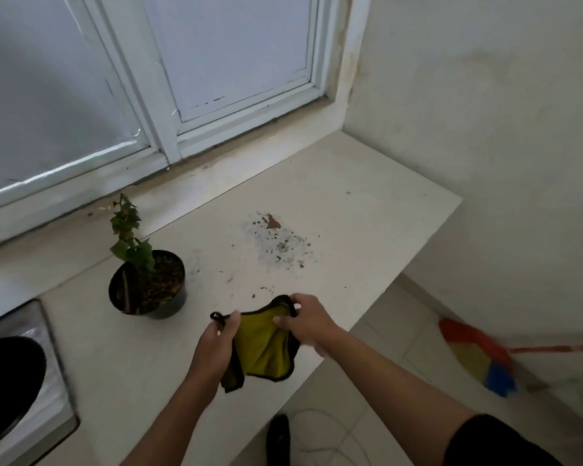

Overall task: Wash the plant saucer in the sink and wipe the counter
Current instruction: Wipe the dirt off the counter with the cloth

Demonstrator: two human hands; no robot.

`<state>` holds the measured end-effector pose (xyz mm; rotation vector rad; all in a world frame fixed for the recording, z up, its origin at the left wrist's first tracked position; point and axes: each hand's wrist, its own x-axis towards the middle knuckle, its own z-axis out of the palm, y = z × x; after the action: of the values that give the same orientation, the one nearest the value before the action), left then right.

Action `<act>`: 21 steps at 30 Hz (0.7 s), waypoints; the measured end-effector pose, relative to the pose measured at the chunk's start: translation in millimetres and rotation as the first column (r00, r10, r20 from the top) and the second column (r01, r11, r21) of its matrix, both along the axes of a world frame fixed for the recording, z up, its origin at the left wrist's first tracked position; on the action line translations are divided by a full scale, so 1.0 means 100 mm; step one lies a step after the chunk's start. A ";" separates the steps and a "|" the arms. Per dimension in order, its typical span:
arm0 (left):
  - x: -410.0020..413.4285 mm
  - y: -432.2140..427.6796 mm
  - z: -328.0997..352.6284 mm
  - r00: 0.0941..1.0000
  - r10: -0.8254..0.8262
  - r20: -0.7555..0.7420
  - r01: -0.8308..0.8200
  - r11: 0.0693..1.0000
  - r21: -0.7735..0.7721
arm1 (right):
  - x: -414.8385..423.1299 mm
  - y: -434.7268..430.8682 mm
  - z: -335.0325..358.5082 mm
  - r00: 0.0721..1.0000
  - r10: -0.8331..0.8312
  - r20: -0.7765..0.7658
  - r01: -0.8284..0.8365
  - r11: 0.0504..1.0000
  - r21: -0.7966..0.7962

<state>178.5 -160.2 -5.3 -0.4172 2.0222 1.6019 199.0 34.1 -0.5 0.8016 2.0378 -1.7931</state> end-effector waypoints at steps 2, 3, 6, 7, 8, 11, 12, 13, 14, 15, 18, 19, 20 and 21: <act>-0.12 0.06 0.05 1.000 -0.023 0.004 0.022 0.996 0.088 | -0.15 0.08 0.02 1.000 0.026 -0.006 -0.026 0.999 0.026; -0.19 0.09 0.05 1.000 -0.029 -0.001 0.029 0.993 0.110 | -0.23 0.12 0.01 0.999 0.041 -0.010 -0.040 0.998 0.046; -0.44 0.18 -0.01 0.998 -0.041 -0.039 0.044 0.996 0.076 | -0.52 0.26 0.02 0.996 0.084 -0.028 -0.082 0.993 0.084; -0.53 0.22 -0.04 0.998 -0.032 -0.056 0.036 0.997 0.070 | -0.63 0.30 0.03 0.994 0.100 -0.032 -0.097 0.992 0.086; -0.62 0.25 -0.06 0.997 -0.017 -0.069 0.022 0.997 0.070 | -0.74 0.33 0.03 0.993 0.116 -0.035 -0.113 0.990 0.088; -0.91 0.34 -0.11 0.996 0.039 -0.082 -0.033 0.997 0.067 | -1.11 0.42 0.01 0.982 0.182 -0.051 -0.174 0.976 0.128; -1.00 0.37 -0.11 0.995 0.049 -0.085 -0.045 0.998 0.047 | -1.23 0.45 0.00 0.978 0.202 -0.051 -0.194 0.972 0.136; -1.08 0.40 -0.13 0.995 0.060 -0.085 -0.059 0.998 0.021 | -1.33 0.49 -0.01 0.975 0.219 -0.045 -0.211 0.968 0.137; -1.15 0.43 -0.14 0.994 0.070 -0.082 -0.071 0.997 -0.003 | -1.41 0.52 -0.03 0.972 0.235 -0.031 -0.229 0.965 0.131; -1.22 0.45 -0.17 0.994 0.080 -0.071 -0.082 0.997 -0.015 | -1.48 0.56 -0.06 0.970 0.244 -0.021 -0.240 0.964 0.112; -1.39 0.51 -0.20 0.992 0.125 0.013 -0.125 0.991 0.041 | -1.64 0.69 -0.12 0.971 0.240 -0.011 -0.240 0.970 -0.023; -1.44 0.51 -0.24 0.988 0.147 0.048 -0.150 0.987 0.061 | -1.69 0.75 -0.12 0.971 0.237 -0.003 -0.237 0.968 -0.082; -1.49 0.52 -0.26 0.983 0.170 0.066 -0.174 0.982 0.068 | -1.74 0.81 -0.12 0.971 0.238 0.015 -0.233 0.961 -0.148; -1.53 0.53 -0.28 0.980 0.187 0.067 -0.191 0.979 0.067 | -1.79 0.88 -0.13 0.971 0.236 0.041 -0.222 0.949 -0.223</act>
<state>26.0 -107.4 -33.2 -0.6391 1.9203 1.7484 20.3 122.1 -13.0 0.5302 1.7722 -1.7898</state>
